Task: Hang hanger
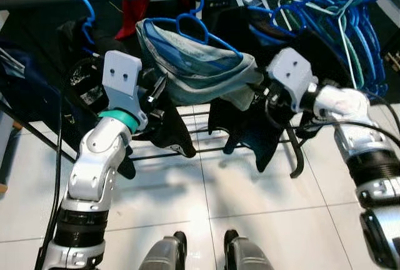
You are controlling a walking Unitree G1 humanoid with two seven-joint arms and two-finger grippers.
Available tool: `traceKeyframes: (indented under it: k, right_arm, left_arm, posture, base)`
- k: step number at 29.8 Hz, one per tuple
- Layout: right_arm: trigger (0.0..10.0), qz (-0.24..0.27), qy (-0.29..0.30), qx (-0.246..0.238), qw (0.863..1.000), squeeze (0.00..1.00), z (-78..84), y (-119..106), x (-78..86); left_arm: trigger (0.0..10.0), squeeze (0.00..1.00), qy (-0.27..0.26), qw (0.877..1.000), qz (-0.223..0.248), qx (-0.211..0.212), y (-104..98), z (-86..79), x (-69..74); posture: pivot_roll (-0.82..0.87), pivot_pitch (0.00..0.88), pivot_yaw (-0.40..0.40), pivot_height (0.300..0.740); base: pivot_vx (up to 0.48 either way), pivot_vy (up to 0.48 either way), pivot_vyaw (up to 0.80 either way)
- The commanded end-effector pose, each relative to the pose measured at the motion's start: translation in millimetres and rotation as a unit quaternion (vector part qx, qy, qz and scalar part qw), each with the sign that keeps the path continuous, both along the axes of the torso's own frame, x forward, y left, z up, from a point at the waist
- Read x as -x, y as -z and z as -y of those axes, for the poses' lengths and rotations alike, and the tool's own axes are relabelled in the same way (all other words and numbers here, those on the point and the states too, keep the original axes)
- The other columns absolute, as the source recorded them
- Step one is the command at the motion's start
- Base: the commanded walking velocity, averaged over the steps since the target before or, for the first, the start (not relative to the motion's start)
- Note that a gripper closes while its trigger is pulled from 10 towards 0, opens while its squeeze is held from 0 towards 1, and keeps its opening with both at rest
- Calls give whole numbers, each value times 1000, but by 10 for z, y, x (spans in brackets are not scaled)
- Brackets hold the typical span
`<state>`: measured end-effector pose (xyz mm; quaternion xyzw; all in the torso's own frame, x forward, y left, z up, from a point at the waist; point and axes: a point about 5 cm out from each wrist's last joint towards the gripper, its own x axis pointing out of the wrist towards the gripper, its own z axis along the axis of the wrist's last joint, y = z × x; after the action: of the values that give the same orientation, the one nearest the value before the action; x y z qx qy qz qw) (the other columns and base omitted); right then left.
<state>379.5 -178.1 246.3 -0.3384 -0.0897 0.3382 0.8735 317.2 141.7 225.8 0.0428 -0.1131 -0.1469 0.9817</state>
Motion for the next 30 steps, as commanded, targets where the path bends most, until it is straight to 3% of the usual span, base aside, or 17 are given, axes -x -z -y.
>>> traceKeyframes:
  k: [1,7,12,17,19,27,28,30]
  right_arm:
    - [10000,-2,-7,-17,1000,0,-45,-22,-45]
    - [10000,9,-41,-78,996,0,-152,-233,-114]
    - [10000,7,-48,-75,996,0,-189,-244,-132]
    - [10000,-51,-30,-66,996,0,-157,-18,-175]
    - [10000,-110,-20,-62,992,0,-123,172,-182]
    - [9843,-137,-1,-45,990,0,-61,263,-193]
    - [0,-130,12,-43,991,0,-21,226,-208]
    - [0,-127,15,-43,991,0,-11,211,-213]
  left_arm:
    - [10000,0,-2,1000,-1,-4,-3,-33,19]
    - [10000,0,-5,1000,-1,-5,-19,-45,28]
    - [10000,0,-5,1000,-2,-6,-21,-43,34]
    - [10000,0,-8,1000,-1,-7,-33,-66,45]
    - [10000,0,-14,1000,0,-8,-38,-92,62]
    - [10000,0,-19,1000,-1,-9,-44,-115,82]
    - [10000,0,-21,1000,-1,-8,-42,-119,87]
    - [10000,0,-21,1000,-2,-7,-41,-118,87]
  posture:
    - [27,155,84,740]
    - [35,157,82,740]
    - [38,159,81,740]
    - [54,164,74,740]
    - [71,169,65,740]
    - [76,173,58,740]
    - [71,173,57,740]
    - [71,173,57,740]
  base:
    - [0,0,0]
    - [0,0,0]
    - [0,0,0]
    - [0,0,0]
    - [0,0,0]
    - [0,0,0]
    - [0,0,0]
    - [0,0,0]
